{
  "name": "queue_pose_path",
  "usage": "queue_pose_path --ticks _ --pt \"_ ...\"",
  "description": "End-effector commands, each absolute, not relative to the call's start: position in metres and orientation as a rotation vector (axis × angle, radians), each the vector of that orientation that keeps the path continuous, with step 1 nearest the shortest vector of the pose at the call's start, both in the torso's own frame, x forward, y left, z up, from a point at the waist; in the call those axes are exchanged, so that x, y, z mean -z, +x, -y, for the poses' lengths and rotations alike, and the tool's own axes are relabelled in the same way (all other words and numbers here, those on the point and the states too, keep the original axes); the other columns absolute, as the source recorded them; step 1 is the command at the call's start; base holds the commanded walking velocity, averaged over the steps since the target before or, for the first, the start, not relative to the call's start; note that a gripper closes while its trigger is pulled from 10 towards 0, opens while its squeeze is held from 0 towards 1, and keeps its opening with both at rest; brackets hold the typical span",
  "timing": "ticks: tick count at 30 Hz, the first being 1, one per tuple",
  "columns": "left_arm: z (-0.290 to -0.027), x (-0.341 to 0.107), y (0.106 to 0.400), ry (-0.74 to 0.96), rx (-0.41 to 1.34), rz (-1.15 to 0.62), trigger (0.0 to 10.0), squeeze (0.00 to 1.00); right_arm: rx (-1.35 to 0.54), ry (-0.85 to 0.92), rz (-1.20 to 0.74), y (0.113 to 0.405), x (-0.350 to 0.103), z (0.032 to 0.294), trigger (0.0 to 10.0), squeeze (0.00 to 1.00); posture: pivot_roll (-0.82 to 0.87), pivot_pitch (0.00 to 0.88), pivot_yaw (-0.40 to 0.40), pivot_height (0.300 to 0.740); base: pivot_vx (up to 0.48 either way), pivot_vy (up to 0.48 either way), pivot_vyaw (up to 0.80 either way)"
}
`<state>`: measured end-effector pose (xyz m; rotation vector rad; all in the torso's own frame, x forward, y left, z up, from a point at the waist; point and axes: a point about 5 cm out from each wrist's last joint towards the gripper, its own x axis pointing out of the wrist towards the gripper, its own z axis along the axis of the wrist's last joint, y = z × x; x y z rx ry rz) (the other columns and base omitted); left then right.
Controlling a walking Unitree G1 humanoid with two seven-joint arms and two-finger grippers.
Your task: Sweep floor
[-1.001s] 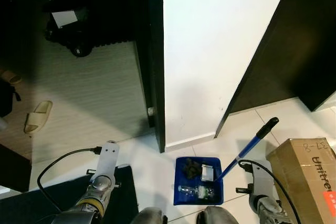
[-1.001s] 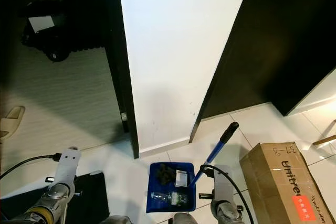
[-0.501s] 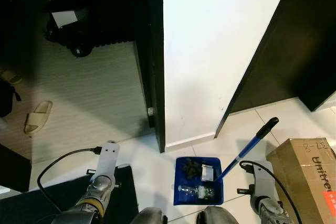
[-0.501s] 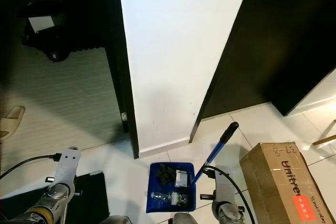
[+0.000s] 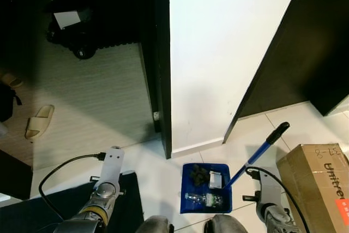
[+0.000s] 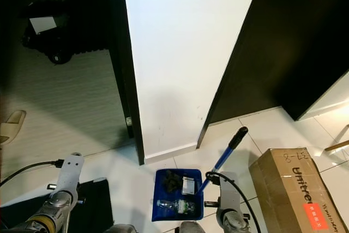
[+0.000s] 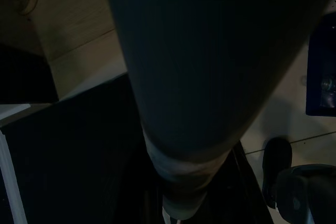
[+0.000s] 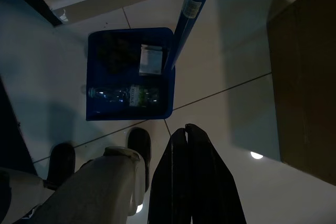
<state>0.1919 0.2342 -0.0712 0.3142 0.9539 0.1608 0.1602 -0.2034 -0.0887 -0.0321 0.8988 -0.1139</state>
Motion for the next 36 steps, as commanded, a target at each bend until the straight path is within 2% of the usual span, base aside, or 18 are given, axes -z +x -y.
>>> queue_pose_path --ticks 1,22,29,36 --pt "-0.233 0.074 0.188 0.336 -0.147 -0.982 10.0 0.0 0.124 -0.03 -0.875 0.165 0.086 0.206 10.0 0.0 0.07 0.0 -0.024 0.74 0.0 0.0 0.0" --pt "-0.234 0.075 0.186 0.336 -0.148 -0.984 10.0 0.0 0.134 -0.032 -0.883 0.159 0.085 0.221 10.0 0.0 0.08 0.0 -0.023 0.74 0.0 0.0 0.0" --pt "-0.232 0.074 0.188 0.337 -0.149 -0.984 10.0 0.0 0.123 -0.036 -0.889 0.166 0.086 0.207 10.0 0.0 0.08 0.0 -0.027 0.74 0.0 0.0 0.0" --pt "-0.231 0.074 0.189 0.331 -0.153 -0.984 10.0 0.0 0.12 -0.037 -0.888 0.169 0.085 0.204 10.0 0.0 0.08 0.0 -0.034 0.74 0.0 0.0 0.0"
